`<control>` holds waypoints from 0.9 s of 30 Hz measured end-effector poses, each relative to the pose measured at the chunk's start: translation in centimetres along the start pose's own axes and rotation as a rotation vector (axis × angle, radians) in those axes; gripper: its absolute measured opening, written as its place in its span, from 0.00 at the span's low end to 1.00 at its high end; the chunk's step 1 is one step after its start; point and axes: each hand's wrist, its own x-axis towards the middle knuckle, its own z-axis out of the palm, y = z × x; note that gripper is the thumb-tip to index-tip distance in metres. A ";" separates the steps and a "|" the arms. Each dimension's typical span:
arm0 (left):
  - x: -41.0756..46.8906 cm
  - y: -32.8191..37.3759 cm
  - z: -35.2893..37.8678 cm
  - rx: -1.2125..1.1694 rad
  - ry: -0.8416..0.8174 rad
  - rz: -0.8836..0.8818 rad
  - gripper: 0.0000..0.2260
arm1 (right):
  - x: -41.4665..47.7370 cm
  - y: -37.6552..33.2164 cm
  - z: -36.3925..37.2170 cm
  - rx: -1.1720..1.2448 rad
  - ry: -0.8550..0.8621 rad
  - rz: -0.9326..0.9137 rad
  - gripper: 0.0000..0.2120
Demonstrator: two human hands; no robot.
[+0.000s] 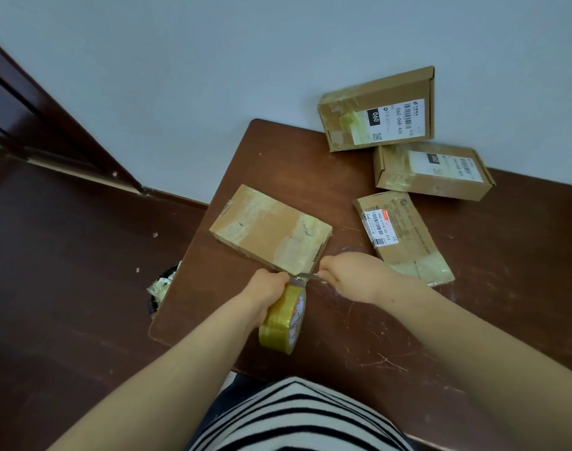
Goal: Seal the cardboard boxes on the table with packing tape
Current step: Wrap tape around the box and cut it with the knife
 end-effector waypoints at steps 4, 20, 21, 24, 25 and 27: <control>0.1 0.0 0.0 0.007 0.006 0.000 0.15 | 0.4 -0.4 0.0 -0.066 0.014 -0.002 0.09; 0.4 -0.1 0.0 0.013 0.020 0.024 0.10 | 0.4 -0.7 3.8 -0.266 0.028 -0.012 0.11; 0.5 -0.1 0.0 0.021 0.020 0.021 0.10 | 0.2 0.1 4.2 -0.246 0.008 0.010 0.14; 0.7 0.0 -0.1 0.032 0.018 0.013 0.10 | -0.5 1.8 5.0 -0.193 -0.040 0.068 0.19; 0.8 0.0 0.0 0.036 0.018 0.010 0.11 | -0.5 1.9 4.8 -0.170 -0.009 0.082 0.20; 0.8 0.0 0.0 0.044 0.025 0.012 0.11 | 0.0 1.6 4.1 -0.159 0.136 0.073 0.18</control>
